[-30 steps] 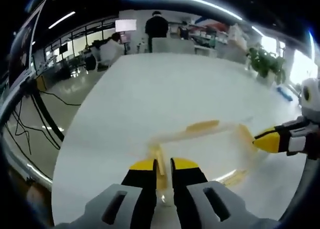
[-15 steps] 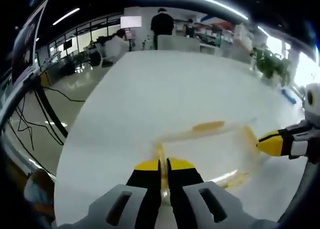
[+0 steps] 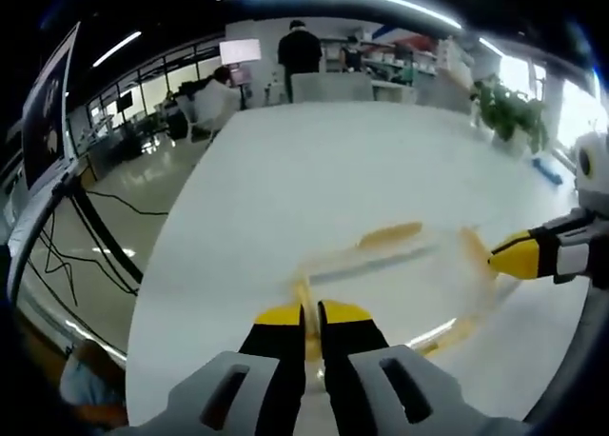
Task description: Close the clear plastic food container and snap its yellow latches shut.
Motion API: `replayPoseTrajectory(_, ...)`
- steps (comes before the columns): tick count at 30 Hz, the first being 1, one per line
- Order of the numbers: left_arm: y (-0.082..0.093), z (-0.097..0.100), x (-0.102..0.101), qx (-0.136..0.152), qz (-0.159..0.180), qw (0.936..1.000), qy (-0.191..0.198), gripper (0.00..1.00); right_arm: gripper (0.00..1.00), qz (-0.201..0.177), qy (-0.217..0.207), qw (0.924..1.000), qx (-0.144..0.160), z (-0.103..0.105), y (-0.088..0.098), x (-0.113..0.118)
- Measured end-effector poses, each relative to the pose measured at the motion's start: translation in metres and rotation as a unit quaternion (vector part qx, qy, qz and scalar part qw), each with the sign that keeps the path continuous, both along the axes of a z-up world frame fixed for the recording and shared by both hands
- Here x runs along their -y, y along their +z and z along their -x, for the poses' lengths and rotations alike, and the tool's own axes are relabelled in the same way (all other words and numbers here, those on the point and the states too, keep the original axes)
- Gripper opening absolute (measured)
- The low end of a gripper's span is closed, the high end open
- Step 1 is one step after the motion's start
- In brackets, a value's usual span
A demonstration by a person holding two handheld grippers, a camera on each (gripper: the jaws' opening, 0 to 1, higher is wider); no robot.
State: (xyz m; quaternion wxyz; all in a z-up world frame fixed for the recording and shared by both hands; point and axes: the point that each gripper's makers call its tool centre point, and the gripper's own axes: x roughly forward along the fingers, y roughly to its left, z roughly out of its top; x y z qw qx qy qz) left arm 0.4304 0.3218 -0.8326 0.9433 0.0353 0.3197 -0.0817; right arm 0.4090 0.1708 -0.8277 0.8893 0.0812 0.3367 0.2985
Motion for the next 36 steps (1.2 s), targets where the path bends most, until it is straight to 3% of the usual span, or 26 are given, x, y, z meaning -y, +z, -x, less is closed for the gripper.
replayPoseTrajectory(20, 0.023, 0.005, 0.01, 0.016, 0.003, 0.9999, 0.006, 0.02, 0.02, -0.008, -0.009, 0.9999, 0.01, 0.004, 0.017, 0.01)
replayPoseTrajectory(36, 0.037, 0.006, 0.024, 0.018, -0.003, 0.9997, -0.016, 0.03, 0.01, -0.009, -0.018, 0.9996, 0.018, 0.003, 0.03, 0.023)
